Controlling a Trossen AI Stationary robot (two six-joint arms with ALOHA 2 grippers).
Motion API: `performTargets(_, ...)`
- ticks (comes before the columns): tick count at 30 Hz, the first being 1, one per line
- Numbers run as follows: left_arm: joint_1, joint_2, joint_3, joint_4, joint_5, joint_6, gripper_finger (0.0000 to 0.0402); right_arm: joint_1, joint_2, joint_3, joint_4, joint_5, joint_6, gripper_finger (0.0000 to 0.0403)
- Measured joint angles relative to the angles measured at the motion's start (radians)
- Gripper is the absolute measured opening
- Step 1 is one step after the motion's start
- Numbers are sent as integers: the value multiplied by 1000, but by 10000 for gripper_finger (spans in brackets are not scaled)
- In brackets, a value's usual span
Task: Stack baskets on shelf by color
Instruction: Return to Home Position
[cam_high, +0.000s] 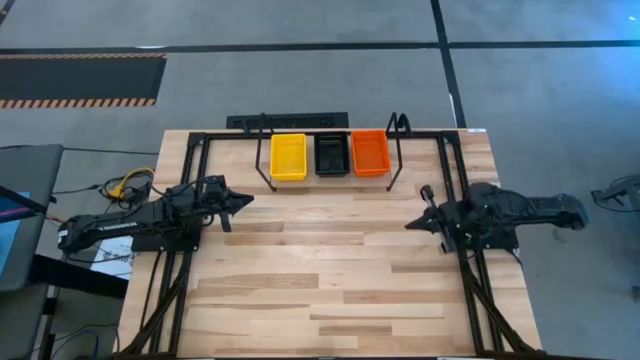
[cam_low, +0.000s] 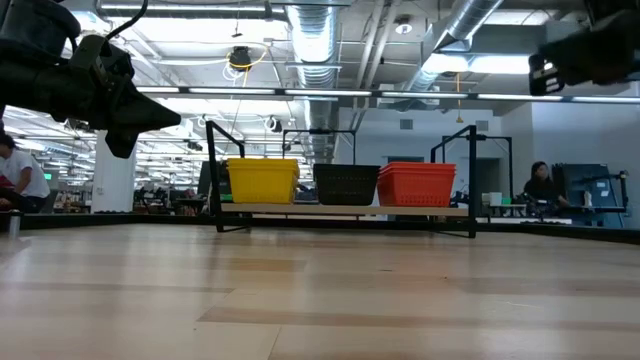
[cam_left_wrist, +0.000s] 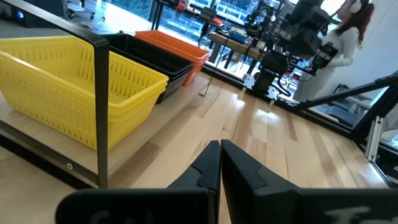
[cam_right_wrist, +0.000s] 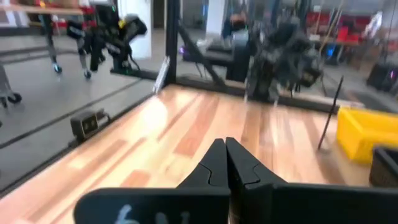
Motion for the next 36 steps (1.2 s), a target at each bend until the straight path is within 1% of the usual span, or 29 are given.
performTargets(2,0,0,0,0,0,0,0,11,-1,0,29,5,-11,0)
performTargets(7,0,0,0,0,0,0,0,9,-1,0,90,71,-20,0)
performTargets(12,0,0,0,0,0,0,0,4,-1,0,89,69,-26,0)
performTargets(14,0,0,0,0,0,0,0,10,-1,0,78,53,-43,0)
performTargets(18,0,0,0,0,0,0,0,28,-7,-44,95,33,-45,0)
performTargets(20,0,0,0,0,0,0,0,35,-11,-97,184,32,-24,0)
performTargets(22,0,0,0,0,0,0,0,36,-28,-171,308,36,38,0)
performTargets(23,0,0,0,0,0,0,0,33,-35,-174,320,45,60,0)
performTargets(24,0,0,0,0,0,0,0,29,-43,-174,323,60,56,0)
performTargets(27,0,0,0,0,0,0,0,3,-52,-174,316,72,-34,0)
performTargets(29,0,0,0,0,0,0,0,-22,-73,-174,307,71,-38,0)
performTargets(31,0,0,0,0,0,0,0,-47,-108,-175,261,71,-39,0)
performTargets(32,0,0,0,0,0,0,0,-59,-137,-175,208,71,-44,0)
performTargets(34,0,1,0,1,0,0,0,-82,-140,-176,170,73,-67,0)
performTargets(36,0,0,0,-1,0,0,0,-90,-139,-176,159,118,-69,0)
